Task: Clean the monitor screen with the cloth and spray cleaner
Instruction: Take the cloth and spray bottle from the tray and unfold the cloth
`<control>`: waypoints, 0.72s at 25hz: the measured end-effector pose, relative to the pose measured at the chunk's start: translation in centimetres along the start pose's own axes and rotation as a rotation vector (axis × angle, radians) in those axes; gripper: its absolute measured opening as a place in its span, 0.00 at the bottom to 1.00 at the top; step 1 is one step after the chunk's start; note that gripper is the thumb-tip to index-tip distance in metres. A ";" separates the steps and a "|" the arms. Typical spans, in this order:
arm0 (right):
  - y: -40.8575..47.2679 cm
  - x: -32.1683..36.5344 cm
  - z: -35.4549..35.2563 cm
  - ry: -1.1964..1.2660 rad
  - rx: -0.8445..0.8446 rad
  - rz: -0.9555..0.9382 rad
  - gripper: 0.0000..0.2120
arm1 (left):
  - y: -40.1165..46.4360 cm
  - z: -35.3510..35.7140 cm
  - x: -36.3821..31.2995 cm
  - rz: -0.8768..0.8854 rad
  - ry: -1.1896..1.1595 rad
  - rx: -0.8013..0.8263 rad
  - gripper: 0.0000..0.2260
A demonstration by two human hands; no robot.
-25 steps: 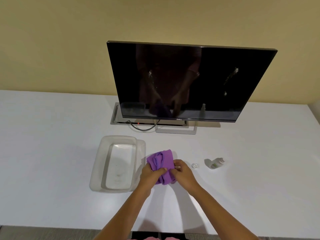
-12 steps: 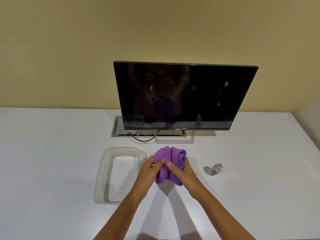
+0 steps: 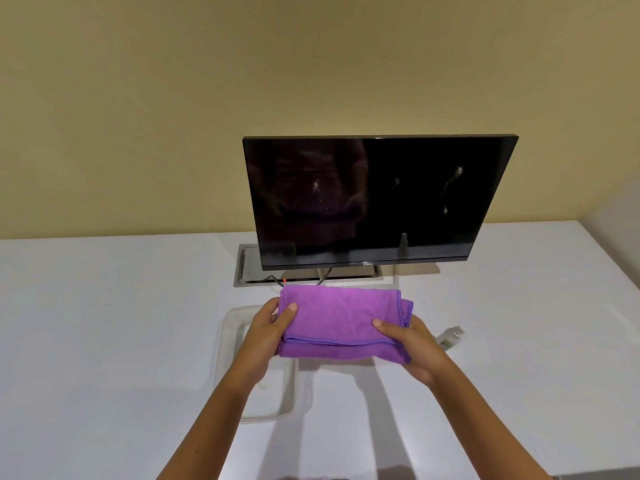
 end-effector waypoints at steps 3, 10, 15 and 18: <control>-0.1 -0.6 0.1 0.080 -0.030 0.020 0.22 | 0.1 0.4 0.1 -0.040 -0.139 0.112 0.18; -0.7 -1.7 -0.7 0.182 -0.069 0.035 0.25 | -0.4 3.0 -0.9 0.062 -0.277 0.192 0.22; -0.7 -1.5 -0.4 -0.256 -0.098 0.014 0.36 | -0.9 5.6 -2.2 0.145 -0.186 0.119 0.12; -0.8 1.5 1.4 -0.484 -0.111 -0.283 0.29 | -1.4 7.5 -2.7 0.145 -0.161 0.129 0.11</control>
Point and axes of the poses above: each hand's wrist, its own y-axis towards the middle knuckle, its own z-axis out of the palm, x = y × z, the point moved 8 cm from there along y, towards the middle knuckle, and after that the axes turned 11 degrees about -z, right-handed, at the moved point
